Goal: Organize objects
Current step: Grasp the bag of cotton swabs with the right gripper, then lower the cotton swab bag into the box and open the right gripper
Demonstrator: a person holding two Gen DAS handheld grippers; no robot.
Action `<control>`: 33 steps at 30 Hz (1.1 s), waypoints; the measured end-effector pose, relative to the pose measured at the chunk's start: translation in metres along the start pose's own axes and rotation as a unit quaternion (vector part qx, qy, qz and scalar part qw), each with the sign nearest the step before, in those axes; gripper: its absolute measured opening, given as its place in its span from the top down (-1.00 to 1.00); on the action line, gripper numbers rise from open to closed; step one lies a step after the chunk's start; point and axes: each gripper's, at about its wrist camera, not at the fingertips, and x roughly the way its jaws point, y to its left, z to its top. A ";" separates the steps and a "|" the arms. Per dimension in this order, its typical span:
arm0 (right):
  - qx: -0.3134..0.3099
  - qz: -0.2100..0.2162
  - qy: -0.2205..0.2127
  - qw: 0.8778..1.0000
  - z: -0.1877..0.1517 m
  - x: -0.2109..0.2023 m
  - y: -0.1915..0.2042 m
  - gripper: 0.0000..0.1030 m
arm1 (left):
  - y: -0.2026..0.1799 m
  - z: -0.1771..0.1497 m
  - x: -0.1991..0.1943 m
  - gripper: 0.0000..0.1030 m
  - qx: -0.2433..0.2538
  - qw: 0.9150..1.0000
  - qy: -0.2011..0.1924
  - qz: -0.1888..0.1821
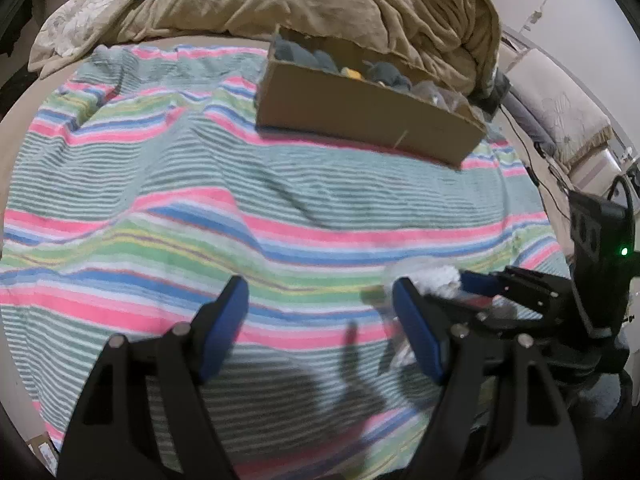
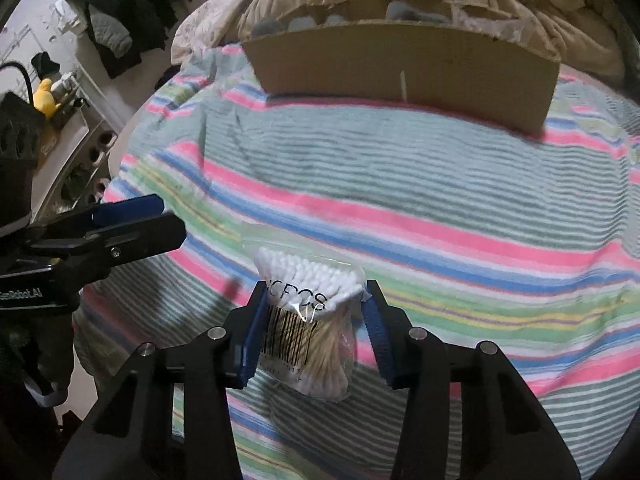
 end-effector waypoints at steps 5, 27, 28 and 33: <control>0.004 -0.003 -0.021 1.000 0.014 -0.012 -0.007 0.06 | 0.005 0.008 -0.001 -0.48 -0.003 1.000 -0.009 0.002; -0.021 -0.003 -0.098 0.995 0.099 -0.038 -0.013 0.06 | 0.015 0.064 -0.002 -0.48 0.003 0.998 -0.059 0.010; -0.022 -0.002 -0.100 0.995 0.102 -0.038 -0.013 0.06 | 0.015 0.068 -0.002 -0.48 0.003 0.998 -0.062 0.010; -0.026 -0.003 -0.106 0.994 0.116 -0.038 -0.011 0.06 | 0.016 0.083 -0.002 -0.48 0.007 0.997 -0.075 0.008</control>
